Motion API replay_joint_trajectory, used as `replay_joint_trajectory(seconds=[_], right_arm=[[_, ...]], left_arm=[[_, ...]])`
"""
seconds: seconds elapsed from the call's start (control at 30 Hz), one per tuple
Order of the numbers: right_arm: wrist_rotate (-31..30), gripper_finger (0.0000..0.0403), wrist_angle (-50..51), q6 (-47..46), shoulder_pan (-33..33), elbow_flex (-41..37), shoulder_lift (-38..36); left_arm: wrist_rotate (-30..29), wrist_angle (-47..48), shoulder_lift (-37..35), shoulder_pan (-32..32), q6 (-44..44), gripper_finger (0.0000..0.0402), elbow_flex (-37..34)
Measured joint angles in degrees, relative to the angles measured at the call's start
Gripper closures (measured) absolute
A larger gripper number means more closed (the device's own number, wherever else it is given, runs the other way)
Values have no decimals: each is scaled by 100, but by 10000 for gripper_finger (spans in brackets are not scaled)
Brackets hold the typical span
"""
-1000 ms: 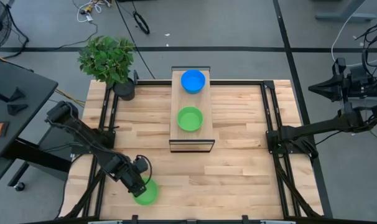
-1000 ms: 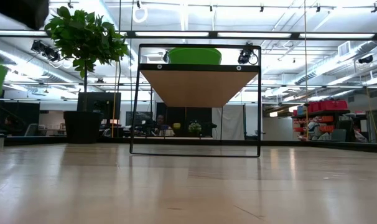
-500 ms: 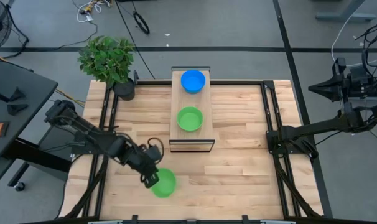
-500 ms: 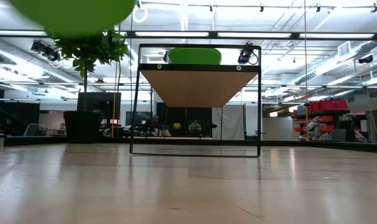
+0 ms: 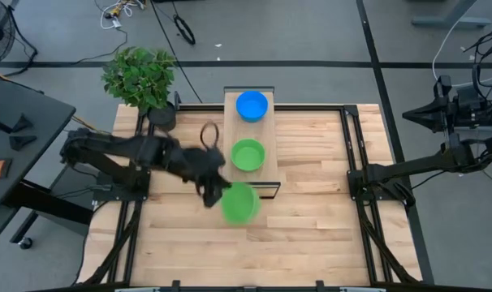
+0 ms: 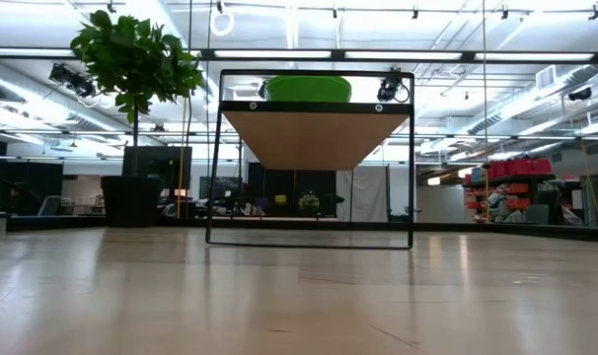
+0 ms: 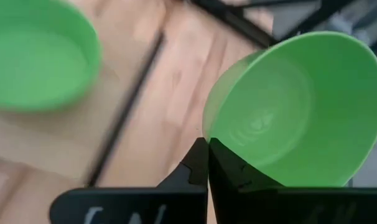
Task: Pick & Place Mini bowls
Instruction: Stack the green bowl on the green bowl on the shelf
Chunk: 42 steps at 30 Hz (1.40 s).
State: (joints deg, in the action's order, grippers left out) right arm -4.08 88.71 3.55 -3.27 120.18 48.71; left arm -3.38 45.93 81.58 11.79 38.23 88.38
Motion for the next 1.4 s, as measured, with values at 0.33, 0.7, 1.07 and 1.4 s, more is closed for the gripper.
replay_joint_trajectory(seconds=[0.33,0.7,1.07,1.4], right_arm=[[0,396,0,0,0,0,0],[0,396,0,0,-2,0,0],[0,396,0,0,-2,0,-2],[0,396,0,0,-1,0,-1]], left_arm=[[909,27,0,-1616,-207,401,831],[1528,37,3,-2646,154,402,1084],[1685,633,351,-2903,207,402,1536],[1721,1545,684,-3228,-732,402,2479]])
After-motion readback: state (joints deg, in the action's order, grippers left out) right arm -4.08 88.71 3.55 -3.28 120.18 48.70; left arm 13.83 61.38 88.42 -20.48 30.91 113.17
